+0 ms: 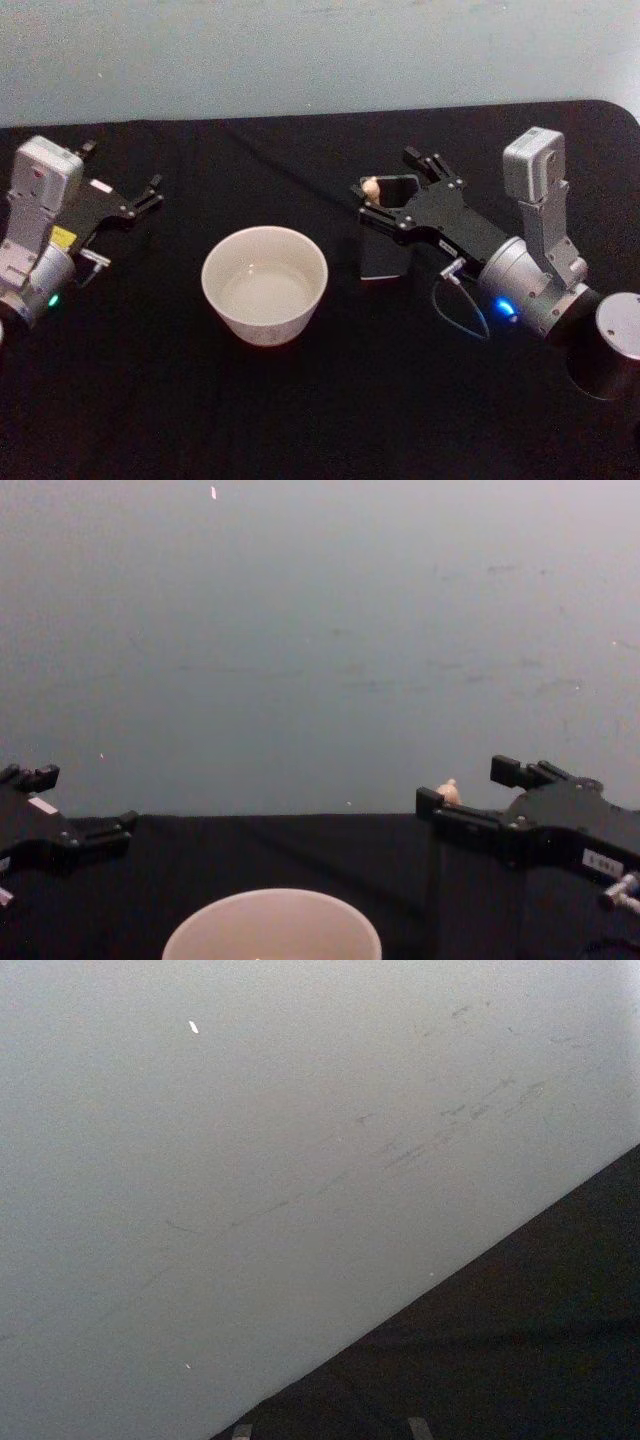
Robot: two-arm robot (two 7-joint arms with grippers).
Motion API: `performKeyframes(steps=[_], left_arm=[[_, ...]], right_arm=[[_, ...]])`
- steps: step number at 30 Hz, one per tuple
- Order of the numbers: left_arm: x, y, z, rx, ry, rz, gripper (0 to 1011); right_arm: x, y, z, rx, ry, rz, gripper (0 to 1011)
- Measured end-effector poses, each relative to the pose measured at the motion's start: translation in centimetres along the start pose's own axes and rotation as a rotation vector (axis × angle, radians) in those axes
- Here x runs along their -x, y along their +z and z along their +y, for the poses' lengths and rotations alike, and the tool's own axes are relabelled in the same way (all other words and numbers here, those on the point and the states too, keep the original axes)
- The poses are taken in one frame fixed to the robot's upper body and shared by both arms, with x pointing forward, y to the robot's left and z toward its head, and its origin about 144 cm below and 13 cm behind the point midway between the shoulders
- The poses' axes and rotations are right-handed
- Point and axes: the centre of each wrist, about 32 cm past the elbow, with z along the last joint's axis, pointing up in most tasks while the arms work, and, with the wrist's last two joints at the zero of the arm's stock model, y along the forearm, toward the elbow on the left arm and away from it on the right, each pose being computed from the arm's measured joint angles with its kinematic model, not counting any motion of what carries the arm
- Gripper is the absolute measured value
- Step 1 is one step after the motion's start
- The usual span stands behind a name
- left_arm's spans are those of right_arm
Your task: Pick up the stirring spoon with one hand, stir inside the cup, then place it back in its original position.
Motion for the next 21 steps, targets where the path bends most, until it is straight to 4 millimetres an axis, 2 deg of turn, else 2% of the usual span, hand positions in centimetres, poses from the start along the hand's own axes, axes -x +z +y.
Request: performKeyframes(steps=[13,21], left_arm=[[0.0,0.0,0.0,0.0,0.0,0.0,1001],[0.0,0.0,0.0,0.0,0.0,0.0,1001]], right_arm=[[-0.1,0.5,0.1,-0.027,0.04,0.004,1002],[-0.7,2.4,0.3,-0.118,0.053,-0.001,1002]])
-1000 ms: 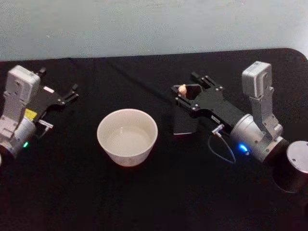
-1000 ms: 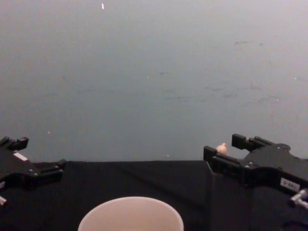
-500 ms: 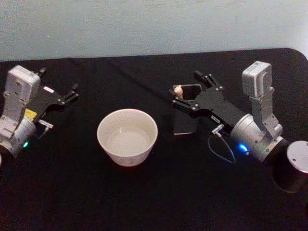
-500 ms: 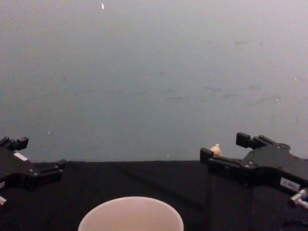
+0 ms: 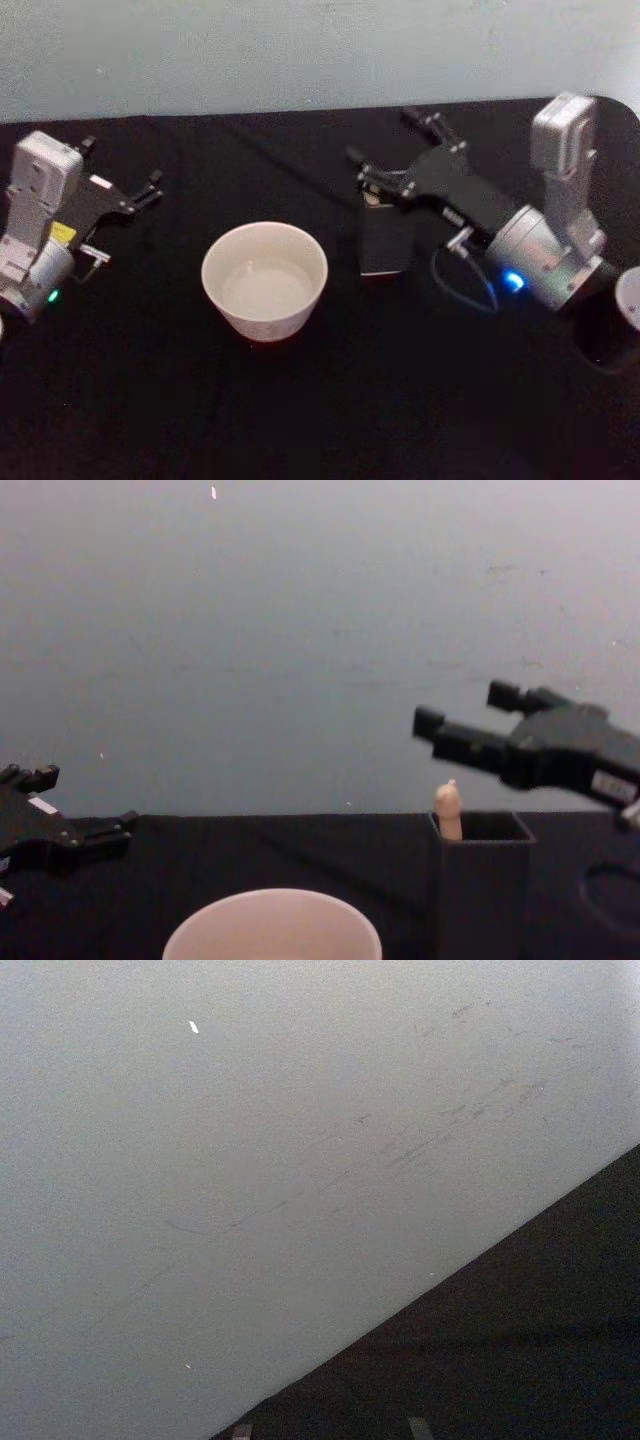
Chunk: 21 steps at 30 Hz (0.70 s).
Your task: Pick up the stirring spoon with one hand, stir inside the cup, then place it back in its original position.
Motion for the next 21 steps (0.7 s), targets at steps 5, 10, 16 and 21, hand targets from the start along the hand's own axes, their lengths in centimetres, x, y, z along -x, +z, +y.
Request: performKeyframes(steps=[5,10,16,21], left_arm=[[0.0,0.0,0.0,0.0,0.0,0.0,1001],[0.0,0.0,0.0,0.0,0.0,0.0,1001],[0.0,0.0,0.0,0.0,0.0,0.0,1001],[0.0,0.0,0.0,0.0,0.0,0.0,1001]], right_arm=[[-0.8,0.7,-0.1,-0.031,-0.077,-0.013,1002],[-1.7,0.6,-0.5,-0.023,-0.206,-0.038,1002],[-2.2,-1.0,-1.1,0.051,-0.33,-0.058,1002],[-2.1,-2.8,-1.5,0.129,-0.376,-0.054,1002]])
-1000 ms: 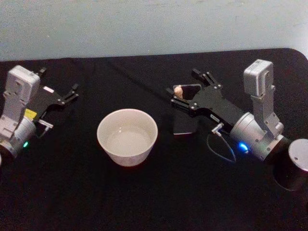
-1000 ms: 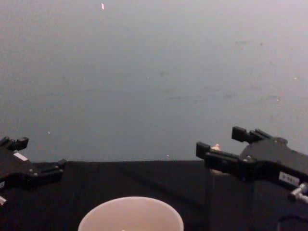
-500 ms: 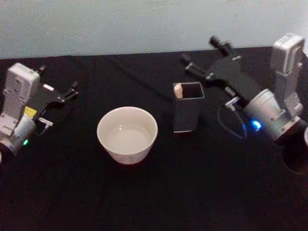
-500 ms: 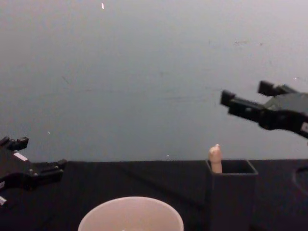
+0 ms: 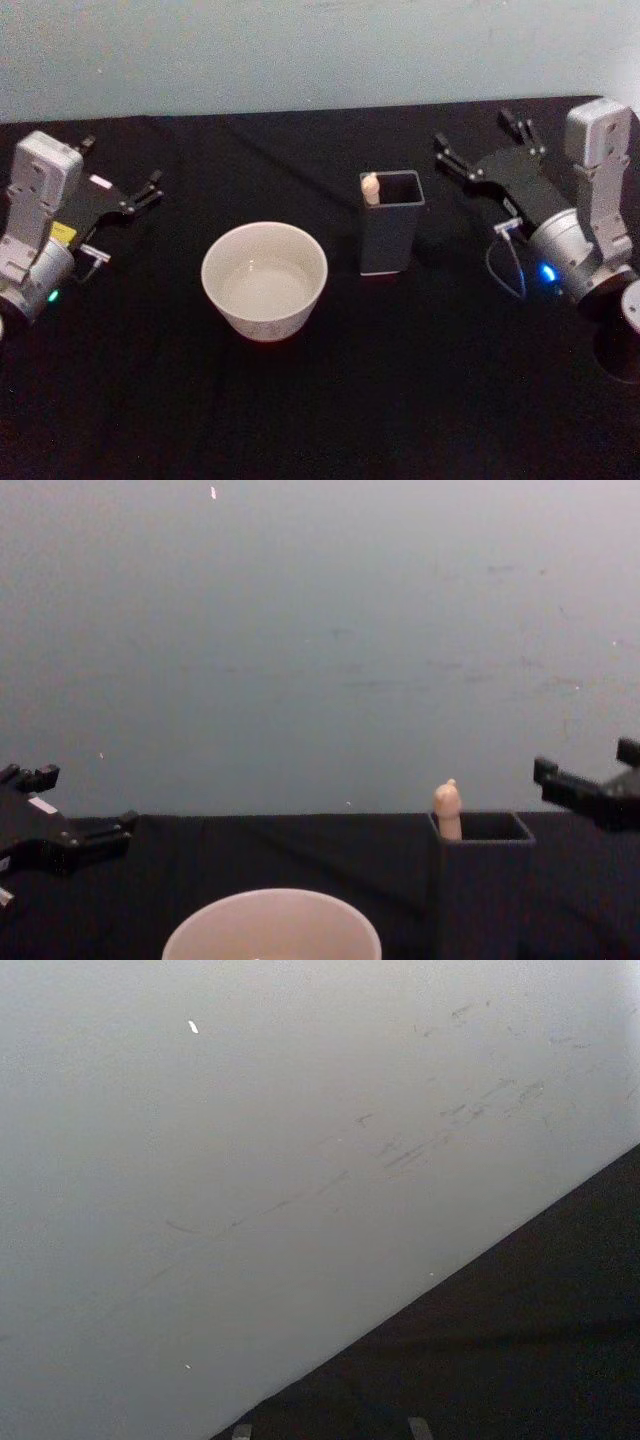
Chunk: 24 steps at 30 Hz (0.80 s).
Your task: Pick up the stirring spoon with one hand, stir inside the cup, then place it back in its original position.
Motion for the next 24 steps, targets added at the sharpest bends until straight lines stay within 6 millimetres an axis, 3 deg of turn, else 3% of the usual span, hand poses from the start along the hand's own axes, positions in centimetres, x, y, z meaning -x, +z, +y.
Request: performKeyframes(steps=[9,24], left_arm=[[0.0,0.0,0.0,0.0,0.0,0.0,1001],[0.0,0.0,0.0,0.0,0.0,0.0,1001]], right_arm=[[0.4,-1.9,-0.2,0.075,-0.005,-0.008,1002],[0.4,-1.7,-0.2,0.067,-0.002,-0.009,1002]])
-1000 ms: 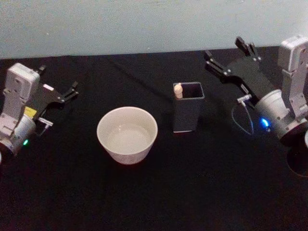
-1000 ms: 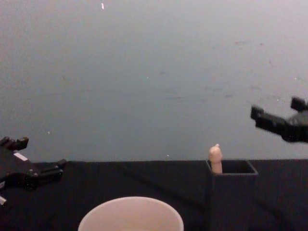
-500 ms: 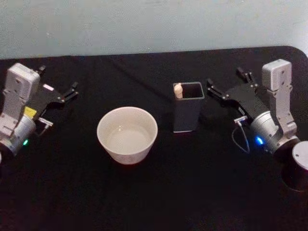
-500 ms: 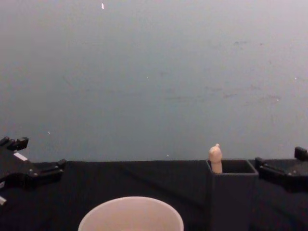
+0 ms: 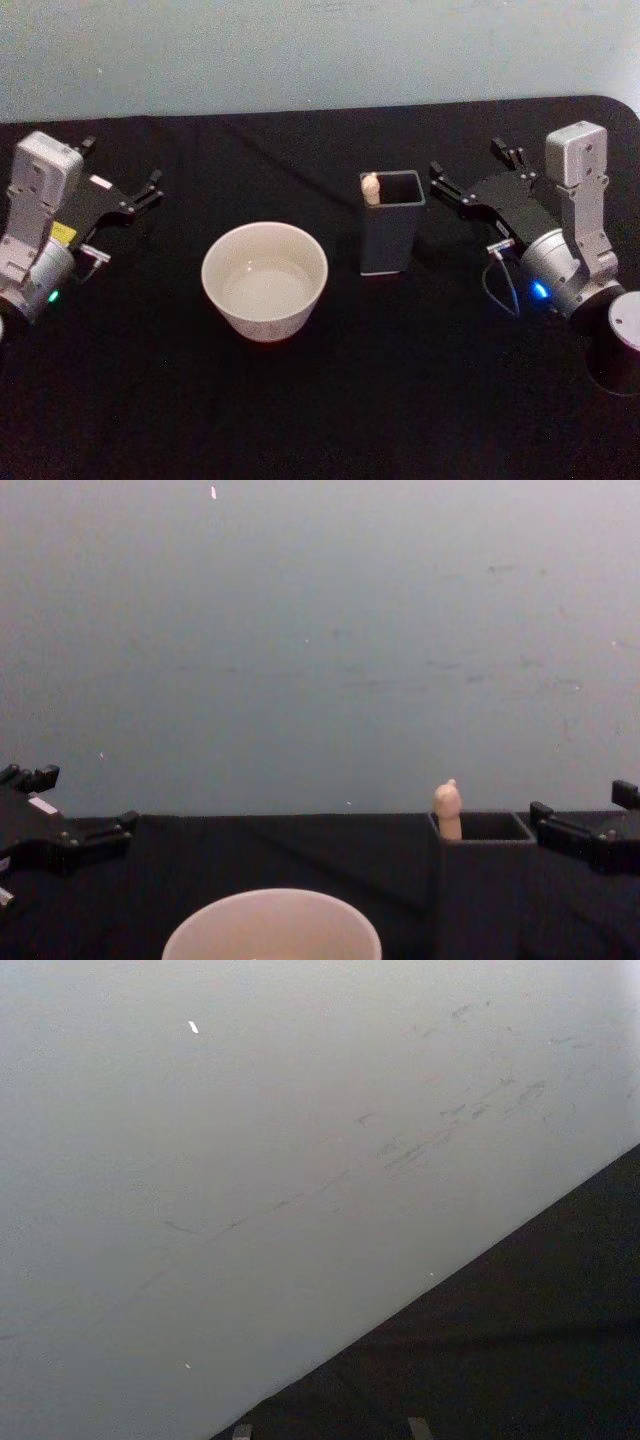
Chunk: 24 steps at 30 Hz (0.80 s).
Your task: Pick up the stirring spoon with one hand, stir inside the cup, then place it back in its original position.
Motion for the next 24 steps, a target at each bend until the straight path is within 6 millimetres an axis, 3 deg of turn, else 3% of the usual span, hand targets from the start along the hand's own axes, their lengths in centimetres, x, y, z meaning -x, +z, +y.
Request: performKeyframes(steps=[24], left_arm=[[0.0,0.0,0.0,0.0,0.0,0.0,1001]], right_arm=[[-0.03,0.1,0.0,-0.005,0.0,0.001,1002]])
